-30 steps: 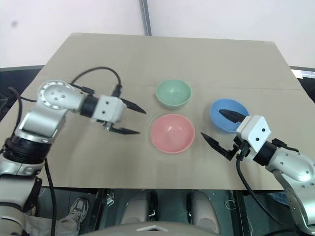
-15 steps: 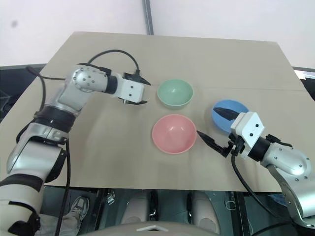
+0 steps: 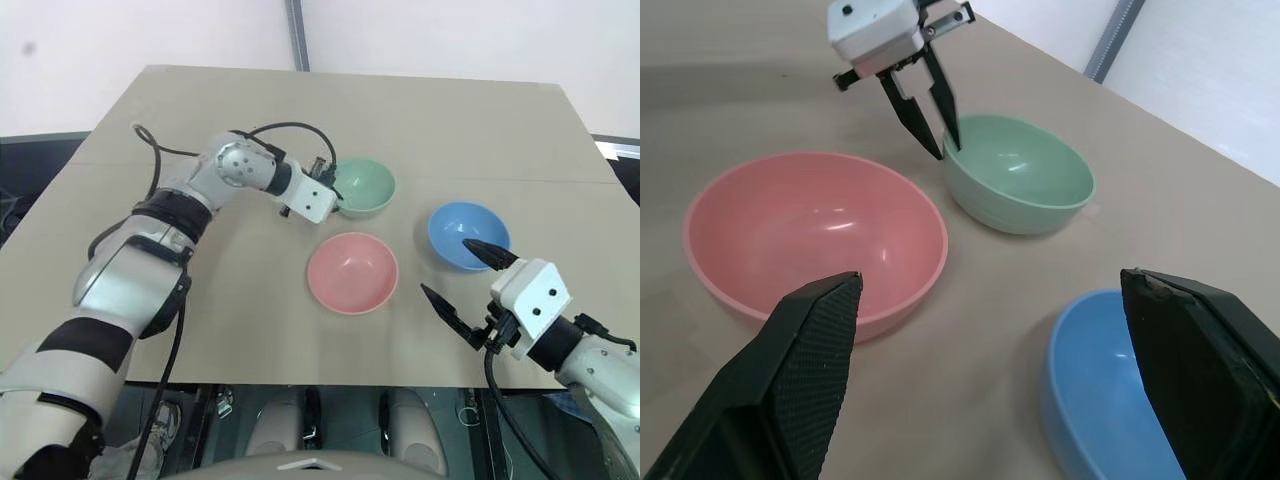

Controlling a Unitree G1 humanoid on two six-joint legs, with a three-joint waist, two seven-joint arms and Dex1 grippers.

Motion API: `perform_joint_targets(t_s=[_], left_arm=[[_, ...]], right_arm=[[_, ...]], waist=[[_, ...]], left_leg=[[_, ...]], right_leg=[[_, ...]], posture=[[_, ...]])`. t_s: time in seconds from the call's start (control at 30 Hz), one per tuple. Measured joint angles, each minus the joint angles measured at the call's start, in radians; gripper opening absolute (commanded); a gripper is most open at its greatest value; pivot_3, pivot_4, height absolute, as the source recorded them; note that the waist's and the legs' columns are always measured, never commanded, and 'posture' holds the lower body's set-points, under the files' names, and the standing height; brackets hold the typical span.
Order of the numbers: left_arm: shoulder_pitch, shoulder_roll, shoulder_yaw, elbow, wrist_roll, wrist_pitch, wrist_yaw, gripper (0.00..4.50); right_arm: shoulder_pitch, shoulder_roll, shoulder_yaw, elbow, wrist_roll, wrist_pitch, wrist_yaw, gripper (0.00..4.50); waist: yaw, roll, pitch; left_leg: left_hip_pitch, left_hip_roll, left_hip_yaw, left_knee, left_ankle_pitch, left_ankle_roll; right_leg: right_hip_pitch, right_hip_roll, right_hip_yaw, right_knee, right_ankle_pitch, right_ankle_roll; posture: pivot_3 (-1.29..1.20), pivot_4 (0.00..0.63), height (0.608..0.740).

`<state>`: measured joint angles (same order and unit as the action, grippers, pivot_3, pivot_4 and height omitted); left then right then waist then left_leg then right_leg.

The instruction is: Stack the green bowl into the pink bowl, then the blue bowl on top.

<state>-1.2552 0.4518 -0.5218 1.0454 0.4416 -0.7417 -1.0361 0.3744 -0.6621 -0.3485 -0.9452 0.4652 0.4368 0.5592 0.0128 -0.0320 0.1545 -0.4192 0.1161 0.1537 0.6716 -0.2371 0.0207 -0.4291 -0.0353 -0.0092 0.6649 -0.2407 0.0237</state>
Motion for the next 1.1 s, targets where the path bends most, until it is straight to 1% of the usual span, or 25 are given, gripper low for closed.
perform_joint_targets(t_s=[0.1, 0.23, 0.3, 0.37, 0.4, 0.43, 0.47, 0.5, 0.53, 0.57, 0.6, 0.63, 0.67, 0.7, 0.77, 0.8, 0.83, 0.93, 1.07, 1.1], left_arm=[[-0.006, 0.004, 0.005, 0.011, -0.008, -0.031, -0.008, 0.05], [-0.002, 0.038, 0.062, -0.027, -0.143, -0.036, -0.163, 0.05], [0.029, 0.071, 0.102, -0.143, -0.275, 0.002, -0.296, 0.05], [0.091, 0.108, 0.131, -0.316, -0.417, 0.106, -0.426, 0.05], [0.149, 0.15, 0.132, -0.497, -0.548, 0.221, -0.537, 0.05], [0.149, 0.15, 0.132, -0.503, -0.553, 0.227, -0.541, 0.05], [0.189, 0.221, 0.111, -0.621, -0.618, 0.28, -0.558, 0.05], [0.203, 0.246, 0.099, -0.658, -0.639, 0.294, -0.567, 0.05], [0.223, 0.287, 0.073, -0.716, -0.673, 0.314, -0.574, 0.33], [0.228, 0.299, 0.063, -0.734, -0.686, 0.32, -0.574, 0.51], [0.242, 0.347, -0.001, -0.798, -0.73, 0.327, -0.574, 0.87], [0.244, 0.353, -0.013, -0.806, -0.738, 0.327, -0.574, 1.04], [0.245, 0.366, -0.032, -0.818, -0.754, 0.327, -0.574, 1.39], [0.248, 0.373, -0.038, -0.829, -0.765, 0.328, -0.574, 1.88], [0.252, 0.362, -0.038, -0.849, -0.794, 0.343, -0.574, 2.66], [0.253, 0.36, -0.038, -0.853, -0.798, 0.345, -0.574, 3.22], [0.257, 0.345, -0.028, -0.861, -0.798, 0.36, -0.574, 3.42], [0.266, 0.327, 0.003, -0.872, -0.798, 0.426, -0.574, 3.42], [0.258, 0.326, 0.104, -0.867, -0.819, 0.646, -0.538, 3.42], [0.257, 0.326, 0.111, -0.867, -0.821, 0.664, -0.533, 3.42]], right_arm=[[0.011, 0.001, -0.013, -0.001, -0.004, 0.0, -0.004, 4.5], [-0.002, 0.001, -0.014, 0.004, -0.004, -0.002, 0.0, 4.5], [-0.022, -0.001, -0.012, 0.017, -0.004, -0.004, 0.002, 4.5], [-0.042, -0.002, -0.009, 0.029, -0.003, -0.004, 0.006, 4.5], [-0.051, -0.004, -0.01, 0.051, -0.003, -0.005, 0.014, 4.5], [-0.052, -0.004, -0.01, 0.052, -0.003, -0.005, 0.015, 4.5], [-0.066, -0.009, -0.009, 0.053, 0.0, -0.008, 0.027, 4.5], [-0.064, -0.01, -0.015, 0.054, 0.001, -0.01, 0.029, 4.5], [-0.062, -0.014, -0.015, 0.064, 0.002, -0.01, 0.035, 4.5], [-0.063, -0.015, -0.015, 0.068, 0.002, -0.01, 0.039, 4.5], [-0.066, -0.018, -0.015, 0.082, 0.003, -0.01, 0.048, 4.5], [-0.067, -0.018, -0.015, 0.084, 0.003, -0.011, 0.049, 4.5], [-0.071, -0.018, -0.014, 0.085, 0.004, -0.011, 0.051, 4.5], [-0.071, -0.018, -0.014, 0.085, 0.003, -0.012, 0.052, 4.5], [-0.068, -0.018, -0.013, 0.085, 0.002, -0.012, 0.053, 4.5], [-0.067, -0.018, -0.013, 0.085, 0.002, -0.012, 0.053, 4.5], [-0.063, -0.018, -0.012, 0.085, 0.0, -0.012, 0.053, 4.5], [-0.066, -0.019, 0.0, 0.09, -0.016, -0.013, 0.057, 4.5], [-0.086, -0.05, 0.036, 0.142, -0.082, -0.009, 0.057, 4.5], [-0.089, -0.055, 0.039, 0.145, -0.087, -0.008, 0.057, 4.5]], waist=[[0.0, 0.0, 0.0], [-0.002, 0.0, 0.0], [-0.001, 0.0, 0.0], [-0.002, 0.0, 0.0], [-0.001, 0.0, 0.0], [0.002, 0.0, 0.0], [0.001, 0.0, 0.0], [-0.005, 0.001, 0.0], [-0.007, 0.001, 0.0], [-0.006, 0.001, 0.0], [-0.002, 0.001, 0.0], [0.001, 0.001, 0.0], [0.003, 0.001, 0.0], [0.003, 0.001, 0.0], [0.003, 0.001, 0.0], [0.002, 0.001, 0.0], [0.001, 0.001, 0.0], [-0.001, 0.001, 0.0], [-0.003, 0.001, 0.0], [-0.003, 0.001, 0.0]], left_leg=[[0.0, 0.0, -0.001, 0.0, 0.0, 0.0], [0.0, 0.0, -0.001, 0.0, 0.0, 0.0], [0.0, 0.0, -0.001, 0.0, 0.0, 0.0], [0.0, 0.0, -0.001, 0.0, 0.0, 0.0], [0.0, 0.001, -0.001, 0.001, 0.0, 0.0], [0.0, 0.001, -0.002, 0.002, 0.0, 0.0], [0.0, 0.001, -0.002, 0.003, 0.0, 0.0], [0.0, 0.001, -0.002, 0.002, 0.0, 0.0], [0.001, 0.001, -0.002, 0.003, 0.0, 0.0], [0.001, 0.001, -0.002, 0.003, 0.0, 0.0], [0.002, 0.0, -0.003, 0.004, 0.0, 0.0], [0.002, 0.0, -0.004, 0.005, 0.0, 0.0], [0.002, 0.0, -0.004, 0.006, 0.0, 0.0], [0.002, 0.0, -0.005, 0.008, 0.0, 0.0], [0.001, 0.0, -0.006, 0.011, 0.0, 0.0], [0.002, 0.0, -0.006, 0.012, 0.0, 0.0], [0.002, 0.0, -0.007, 0.012, 0.0, 0.0], [0.002, 0.0, -0.008, 0.013, 0.0, 0.0], [0.003, 0.0, -0.008, 0.013, 0.0, 0.0], [0.003, 0.0, -0.008, 0.013, 0.0, 0.0]], right_leg=[[0.0, 0.0, 0.0, 0.0, 0.0, 0.0], [0.0, 0.0, -0.001, 0.0, 0.0, 0.0], [0.0, 0.0, -0.001, 0.0, 0.0, 0.0], [0.0, 0.0, 0.0, 0.0, 0.0, 0.0], [0.0, 0.0, -0.001, 0.001, 0.0, 0.0], [0.001, 0.0, -0.002, 0.001, 0.0, 0.0], [0.001, 0.0, -0.002, 0.002, 0.0, 0.0], [0.001, 0.0, 0.0, 0.002, 0.0, 0.0], [0.002, 0.0, 0.0, 0.003, 0.0, 0.0], [0.002, 0.0, 0.0, 0.003, 0.0, 0.0], [0.003, 0.0, -0.001, 0.004, 0.0, 0.0], [0.003, 0.0, -0.001, 0.005, 0.0, 0.0], [0.003, 0.0, -0.002, 0.006, -0.001, 0.0], [0.003, 0.0, -0.002, 0.007, -0.001, -0.001], [0.004, 0.0, -0.003, 0.008, -0.002, -0.003], [0.005, 0.0, -0.003, 0.008, -0.002, -0.003], [0.005, 0.0, -0.003, 0.008, -0.002, -0.003], [0.005, 0.0, -0.003, 0.01, -0.003, -0.002], [0.005, 0.0, -0.003, 0.012, -0.004, 0.0], [0.005, 0.0, -0.003, 0.012, -0.004, 0.0]], posture=[[0.0, 0.15, 0.74], [0.0, 0.15, 0.74], [0.0, 0.15, 0.74], [0.0, 0.15, 0.74], [0.0, 0.15, 0.74], [0.0, 0.15, 0.74], [0.0, 0.15, 0.74], [0.0, 0.15, 0.74], [0.0, 0.15, 0.74], [0.0, 0.15, 0.74], [0.0, 0.15, 0.74], [0.0, 0.15, 0.74], [0.0, 0.15, 0.74], [0.0, 0.15, 0.74], [0.0, 0.15, 0.74], [0.0, 0.15, 0.74], [0.0, 0.15, 0.74], [0.0, 0.15, 0.74], [0.0, 0.15, 0.74], [0.0, 0.15, 0.74]])
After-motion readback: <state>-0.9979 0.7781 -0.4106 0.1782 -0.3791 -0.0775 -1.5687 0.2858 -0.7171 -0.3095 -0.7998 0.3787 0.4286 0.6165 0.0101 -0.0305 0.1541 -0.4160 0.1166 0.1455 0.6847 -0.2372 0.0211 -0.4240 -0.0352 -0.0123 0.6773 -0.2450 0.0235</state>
